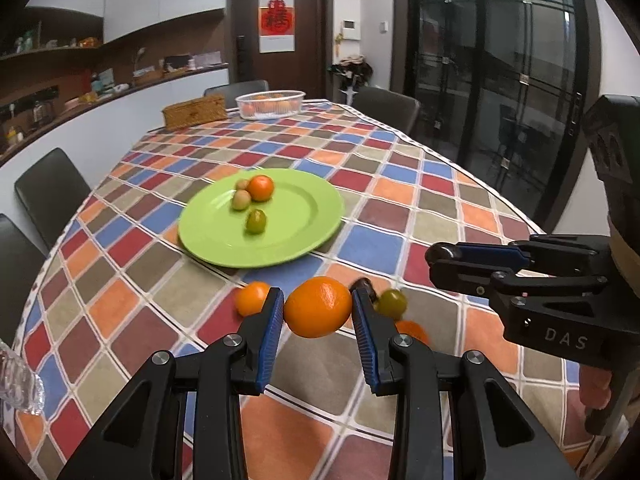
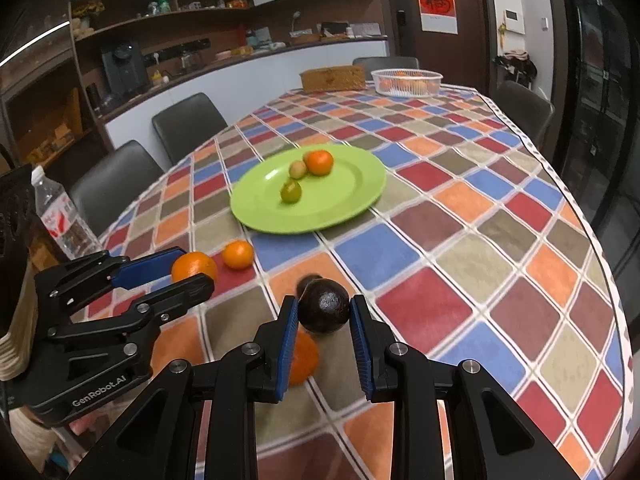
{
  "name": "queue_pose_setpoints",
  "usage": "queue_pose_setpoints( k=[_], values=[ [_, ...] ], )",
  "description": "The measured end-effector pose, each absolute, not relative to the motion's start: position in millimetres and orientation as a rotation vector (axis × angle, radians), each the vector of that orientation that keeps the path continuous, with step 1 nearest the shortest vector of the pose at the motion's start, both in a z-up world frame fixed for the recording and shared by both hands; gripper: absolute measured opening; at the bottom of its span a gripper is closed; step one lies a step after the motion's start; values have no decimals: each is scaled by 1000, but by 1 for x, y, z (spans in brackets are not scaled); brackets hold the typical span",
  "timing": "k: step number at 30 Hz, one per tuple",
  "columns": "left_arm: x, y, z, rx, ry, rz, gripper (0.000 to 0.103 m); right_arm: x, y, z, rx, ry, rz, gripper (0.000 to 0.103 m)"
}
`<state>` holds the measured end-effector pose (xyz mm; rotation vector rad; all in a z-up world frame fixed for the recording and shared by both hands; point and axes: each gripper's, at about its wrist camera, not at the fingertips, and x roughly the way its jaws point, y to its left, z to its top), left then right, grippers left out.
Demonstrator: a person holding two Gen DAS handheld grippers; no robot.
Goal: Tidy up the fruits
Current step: 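Grasp a mandarin orange with the left tool while the right tool grasps a dark plum, then carry the orange and plum onto the green plate and open both tools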
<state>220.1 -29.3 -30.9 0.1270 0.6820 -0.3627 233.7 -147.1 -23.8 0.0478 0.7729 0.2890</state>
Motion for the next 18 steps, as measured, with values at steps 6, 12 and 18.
queue_pose_setpoints(
  k=[6,12,18],
  values=[
    [236,-19,-26,113,683,-317,34,248,-133,-16,36,754,319,28],
    [257,-8,-19,94,681,-304,34,268,-120,-9,34,745,340,28],
    [281,0,-18,70,696,-307,34,292,-110,-7,27,756,352,28]
  ],
)
